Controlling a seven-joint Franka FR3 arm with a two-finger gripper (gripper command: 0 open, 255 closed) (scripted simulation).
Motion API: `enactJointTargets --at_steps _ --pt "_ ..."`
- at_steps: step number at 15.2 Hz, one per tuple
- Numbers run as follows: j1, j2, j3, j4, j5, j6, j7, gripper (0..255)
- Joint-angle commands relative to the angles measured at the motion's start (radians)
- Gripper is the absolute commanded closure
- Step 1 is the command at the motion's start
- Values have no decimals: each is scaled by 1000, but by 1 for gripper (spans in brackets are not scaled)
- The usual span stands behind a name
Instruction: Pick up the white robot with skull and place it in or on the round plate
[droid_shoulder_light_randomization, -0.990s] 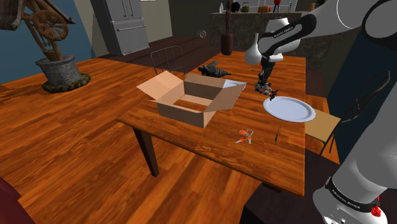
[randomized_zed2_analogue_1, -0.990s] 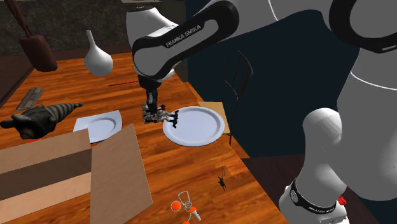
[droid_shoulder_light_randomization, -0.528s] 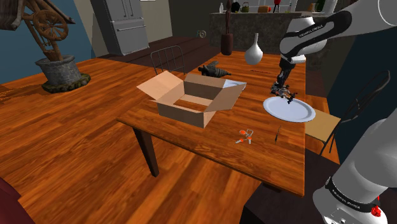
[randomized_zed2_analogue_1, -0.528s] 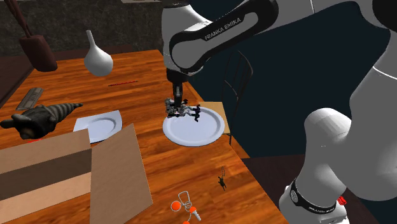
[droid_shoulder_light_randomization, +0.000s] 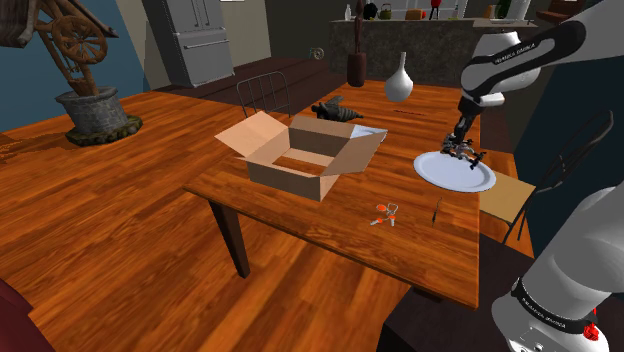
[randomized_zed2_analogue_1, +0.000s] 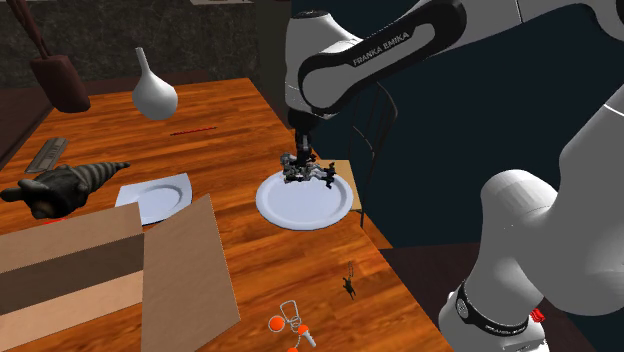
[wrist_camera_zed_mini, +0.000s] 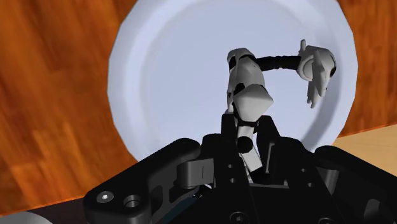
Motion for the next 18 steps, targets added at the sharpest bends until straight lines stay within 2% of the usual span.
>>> enactJointTargets --at_steps 1,13,18 --pt "-1 12 -7 -18 2 30 -4 255" --pt "10 120 -39 -97 49 207 -35 255" --pt "8 120 -38 -97 49 207 -36 255"
